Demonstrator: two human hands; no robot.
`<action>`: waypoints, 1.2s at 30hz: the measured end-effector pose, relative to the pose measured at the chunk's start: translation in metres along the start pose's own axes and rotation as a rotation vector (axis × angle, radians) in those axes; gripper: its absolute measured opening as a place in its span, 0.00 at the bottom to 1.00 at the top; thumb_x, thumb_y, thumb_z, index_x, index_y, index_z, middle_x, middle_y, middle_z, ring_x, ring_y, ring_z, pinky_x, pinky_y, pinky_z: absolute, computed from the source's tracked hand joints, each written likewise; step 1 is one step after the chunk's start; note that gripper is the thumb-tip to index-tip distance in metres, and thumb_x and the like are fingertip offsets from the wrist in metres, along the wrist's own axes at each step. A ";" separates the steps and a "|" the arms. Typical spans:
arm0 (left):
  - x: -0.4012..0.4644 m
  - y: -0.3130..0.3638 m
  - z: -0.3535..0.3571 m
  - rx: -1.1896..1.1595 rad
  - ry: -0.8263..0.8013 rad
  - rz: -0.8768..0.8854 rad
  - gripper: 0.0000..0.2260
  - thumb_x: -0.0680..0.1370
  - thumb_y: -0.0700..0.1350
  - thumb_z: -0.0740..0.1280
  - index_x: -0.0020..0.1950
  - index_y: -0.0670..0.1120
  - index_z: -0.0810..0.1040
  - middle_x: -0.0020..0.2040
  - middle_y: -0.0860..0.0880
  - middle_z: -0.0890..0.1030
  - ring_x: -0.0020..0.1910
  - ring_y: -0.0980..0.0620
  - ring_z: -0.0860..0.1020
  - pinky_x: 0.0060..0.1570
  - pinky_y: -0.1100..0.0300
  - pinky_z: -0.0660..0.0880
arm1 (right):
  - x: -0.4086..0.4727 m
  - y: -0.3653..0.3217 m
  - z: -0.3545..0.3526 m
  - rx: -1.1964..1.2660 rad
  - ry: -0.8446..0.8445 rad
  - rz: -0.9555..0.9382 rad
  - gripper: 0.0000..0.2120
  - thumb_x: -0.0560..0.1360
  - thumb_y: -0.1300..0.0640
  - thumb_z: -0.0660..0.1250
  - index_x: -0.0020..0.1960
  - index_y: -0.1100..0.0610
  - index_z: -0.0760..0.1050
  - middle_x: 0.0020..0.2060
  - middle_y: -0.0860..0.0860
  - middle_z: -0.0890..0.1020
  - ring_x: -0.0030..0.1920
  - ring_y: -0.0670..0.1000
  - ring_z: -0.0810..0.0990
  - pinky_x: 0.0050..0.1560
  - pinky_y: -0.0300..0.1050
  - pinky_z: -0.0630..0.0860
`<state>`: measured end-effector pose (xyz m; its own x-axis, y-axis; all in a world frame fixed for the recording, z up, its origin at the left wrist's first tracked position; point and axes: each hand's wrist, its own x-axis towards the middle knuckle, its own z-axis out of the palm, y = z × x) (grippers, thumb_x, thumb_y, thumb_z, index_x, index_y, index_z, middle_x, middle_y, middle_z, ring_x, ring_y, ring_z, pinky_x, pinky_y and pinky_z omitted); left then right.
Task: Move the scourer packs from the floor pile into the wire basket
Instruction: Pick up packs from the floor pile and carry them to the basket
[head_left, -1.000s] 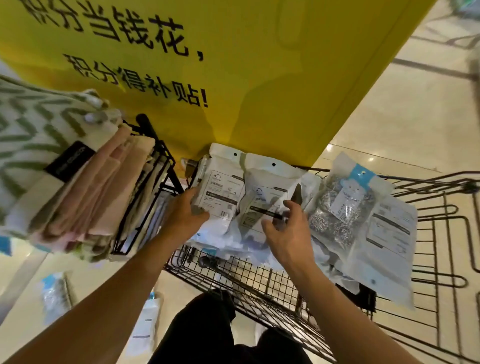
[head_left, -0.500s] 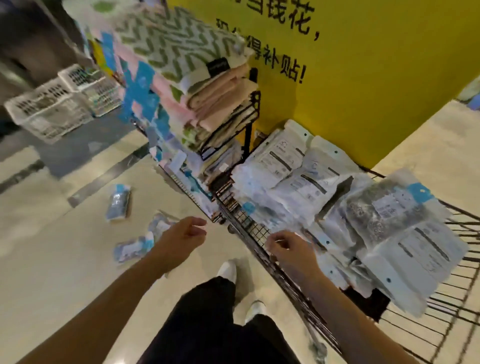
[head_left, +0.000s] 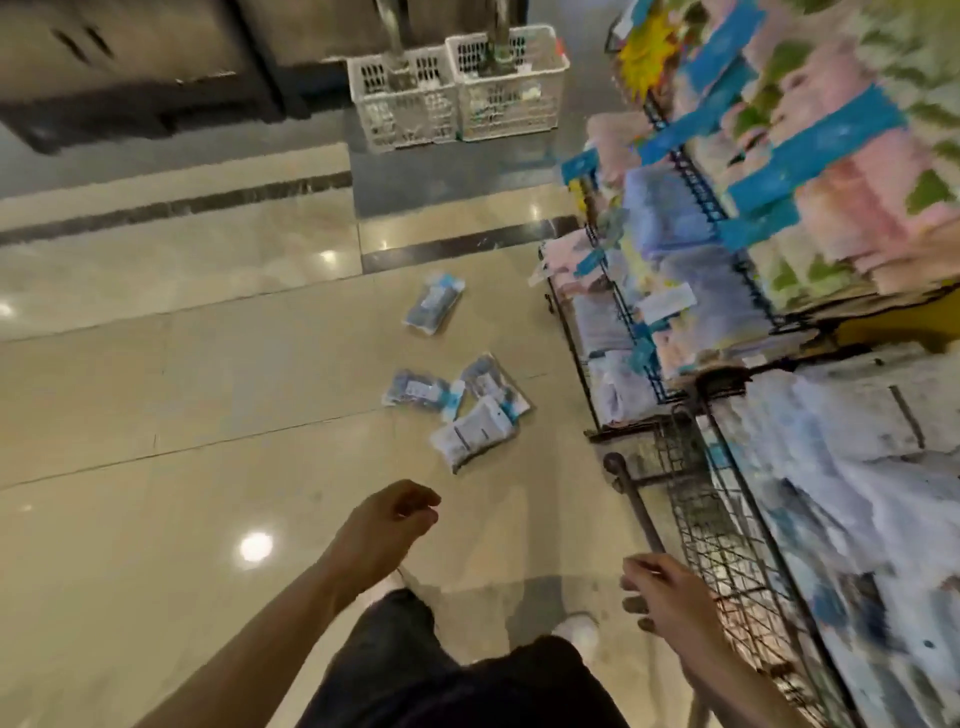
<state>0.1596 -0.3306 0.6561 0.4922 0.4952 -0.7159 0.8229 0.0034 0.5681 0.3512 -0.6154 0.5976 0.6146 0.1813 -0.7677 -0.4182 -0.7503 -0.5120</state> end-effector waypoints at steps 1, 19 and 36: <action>0.005 -0.010 -0.015 -0.010 0.011 0.002 0.09 0.82 0.45 0.68 0.59 0.57 0.81 0.57 0.56 0.84 0.56 0.55 0.82 0.62 0.53 0.79 | 0.003 -0.008 0.014 -0.005 0.002 0.020 0.03 0.82 0.56 0.71 0.51 0.53 0.83 0.44 0.54 0.88 0.39 0.54 0.86 0.41 0.47 0.76; 0.141 -0.127 -0.300 -0.216 0.100 -0.144 0.08 0.83 0.40 0.67 0.58 0.51 0.83 0.53 0.48 0.87 0.56 0.45 0.84 0.50 0.54 0.76 | 0.011 -0.259 0.293 -0.123 -0.229 -0.039 0.05 0.82 0.50 0.69 0.56 0.48 0.81 0.49 0.49 0.87 0.48 0.52 0.87 0.49 0.46 0.82; 0.328 0.025 -0.459 0.112 0.080 -0.103 0.07 0.82 0.40 0.67 0.55 0.50 0.83 0.51 0.48 0.86 0.51 0.47 0.84 0.52 0.51 0.78 | 0.126 -0.435 0.356 -0.157 -0.243 -0.046 0.02 0.80 0.49 0.69 0.49 0.42 0.80 0.48 0.43 0.84 0.49 0.44 0.83 0.55 0.42 0.80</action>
<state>0.2118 0.2302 0.6220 0.3829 0.5651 -0.7308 0.8965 -0.0364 0.4415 0.3731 -0.0398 0.5864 0.4444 0.3505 -0.8244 -0.2734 -0.8233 -0.4974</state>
